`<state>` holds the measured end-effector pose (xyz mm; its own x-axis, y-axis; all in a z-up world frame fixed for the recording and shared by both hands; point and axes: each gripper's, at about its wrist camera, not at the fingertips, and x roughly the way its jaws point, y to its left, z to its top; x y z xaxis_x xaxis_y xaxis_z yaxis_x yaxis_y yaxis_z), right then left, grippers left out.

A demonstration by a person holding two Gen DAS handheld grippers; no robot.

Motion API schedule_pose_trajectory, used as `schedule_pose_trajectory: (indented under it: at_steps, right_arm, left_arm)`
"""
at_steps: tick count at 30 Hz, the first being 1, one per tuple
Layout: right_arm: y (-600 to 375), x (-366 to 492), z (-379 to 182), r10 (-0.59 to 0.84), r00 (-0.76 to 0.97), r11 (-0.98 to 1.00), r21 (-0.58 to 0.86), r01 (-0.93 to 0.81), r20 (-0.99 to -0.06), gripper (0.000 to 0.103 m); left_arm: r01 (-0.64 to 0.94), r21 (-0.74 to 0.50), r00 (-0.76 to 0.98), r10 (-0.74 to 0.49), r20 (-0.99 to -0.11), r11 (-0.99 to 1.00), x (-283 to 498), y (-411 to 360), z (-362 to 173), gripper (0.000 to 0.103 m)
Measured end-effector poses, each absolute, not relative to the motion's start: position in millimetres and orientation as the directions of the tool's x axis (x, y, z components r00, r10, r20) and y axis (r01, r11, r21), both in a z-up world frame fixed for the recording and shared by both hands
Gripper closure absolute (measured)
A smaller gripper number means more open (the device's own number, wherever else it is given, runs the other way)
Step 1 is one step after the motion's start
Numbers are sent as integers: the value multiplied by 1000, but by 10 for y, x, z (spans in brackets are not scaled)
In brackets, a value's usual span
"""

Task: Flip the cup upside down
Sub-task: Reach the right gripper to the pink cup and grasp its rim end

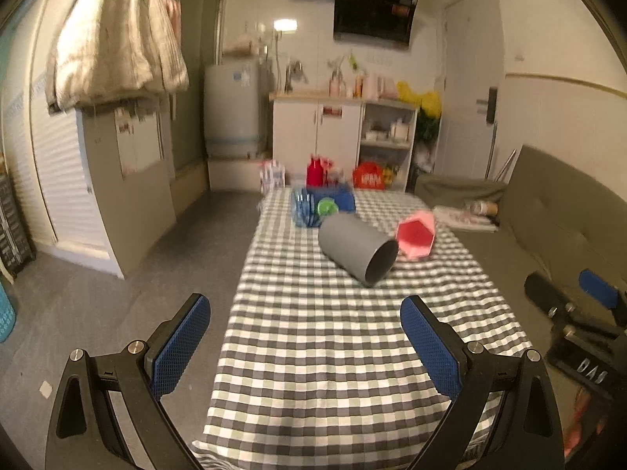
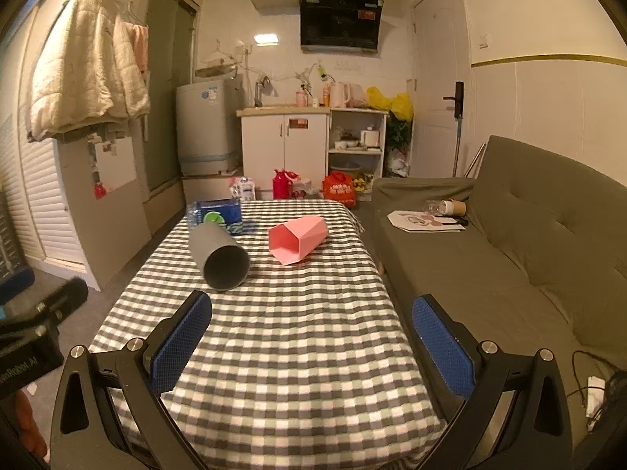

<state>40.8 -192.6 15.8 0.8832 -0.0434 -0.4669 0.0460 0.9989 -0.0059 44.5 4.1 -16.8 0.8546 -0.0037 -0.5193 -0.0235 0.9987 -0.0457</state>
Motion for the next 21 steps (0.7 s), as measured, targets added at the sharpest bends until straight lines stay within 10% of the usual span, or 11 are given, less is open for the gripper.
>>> schedule_pose_trajectory:
  at_steps: [21]
  right_arm:
    - [-1948, 3047, -320, -18, 681, 964, 168, 205, -732, 6]
  left_arm:
    - [-109, -36, 645, 43, -763, 993, 2298, 650, -583, 3]
